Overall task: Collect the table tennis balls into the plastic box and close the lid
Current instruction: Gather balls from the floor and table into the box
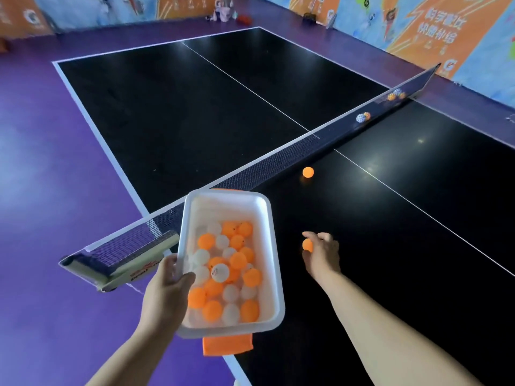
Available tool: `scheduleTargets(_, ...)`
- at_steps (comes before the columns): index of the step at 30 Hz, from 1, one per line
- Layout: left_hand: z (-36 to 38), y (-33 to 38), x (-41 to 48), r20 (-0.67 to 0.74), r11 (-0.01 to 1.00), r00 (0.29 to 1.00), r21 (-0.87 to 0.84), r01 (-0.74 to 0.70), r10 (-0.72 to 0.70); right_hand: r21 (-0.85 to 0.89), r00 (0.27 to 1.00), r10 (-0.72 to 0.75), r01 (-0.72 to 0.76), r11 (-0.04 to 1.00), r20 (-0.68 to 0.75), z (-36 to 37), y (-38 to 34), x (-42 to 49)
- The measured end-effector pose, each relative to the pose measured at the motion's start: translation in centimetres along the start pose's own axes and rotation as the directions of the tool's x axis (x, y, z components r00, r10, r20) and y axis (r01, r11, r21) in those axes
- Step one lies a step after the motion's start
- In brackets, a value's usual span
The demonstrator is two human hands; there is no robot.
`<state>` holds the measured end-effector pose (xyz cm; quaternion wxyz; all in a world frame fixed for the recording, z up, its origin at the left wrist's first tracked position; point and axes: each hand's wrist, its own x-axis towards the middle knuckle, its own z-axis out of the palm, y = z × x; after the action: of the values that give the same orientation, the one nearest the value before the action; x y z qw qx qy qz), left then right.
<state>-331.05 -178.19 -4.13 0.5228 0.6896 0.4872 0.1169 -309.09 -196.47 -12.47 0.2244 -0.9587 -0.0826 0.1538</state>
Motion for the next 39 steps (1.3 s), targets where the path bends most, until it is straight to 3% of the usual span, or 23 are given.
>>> scheduleTargets(7,2.6,1.8,2.7,0.073,0.999,0.997,0.034,-0.004,0.002,-0.194,0.975,-0.086,0.126,0.973,0.203,1.1,1.8,2.8)
scheduleTargets(12,4.2,3.8,5.2,0.183,0.997,0.983,0.071,-0.026,0.013,0.016,0.980,0.056,-0.060,0.998,0.193,-0.1,2.1,5.3)
scheduleTargets(18,5.9,6.9,10.4,0.351,0.987,0.934,0.120,-0.110,0.062,0.275,0.964,0.266,-0.254,0.927,-0.007,-3.1,1.6,10.2)
scheduleTargets(22,6.2,8.0,15.0,0.420,0.979,0.906,0.165,-0.119,0.040,0.070,0.967,0.228,-0.221,0.973,-0.114,-5.2,0.7,14.9)
scheduleTargets(27,6.8,8.7,18.8,0.479,0.963,0.877,0.220,-0.156,0.032,-0.003,0.980,0.161,-0.162,0.987,-0.116,-6.0,-2.2,21.8)
scheduleTargets(34,7.3,7.7,20.4,0.517,0.961,0.855,0.220,-0.169,0.032,-0.244,0.989,-0.009,0.045,0.969,0.145,-3.2,-4.6,29.2)
scheduleTargets(39,7.2,7.1,20.9,0.517,0.970,0.855,0.190,-0.149,0.030,-0.216,0.964,-0.040,0.100,0.971,0.262,-1.8,-5.2,31.6)
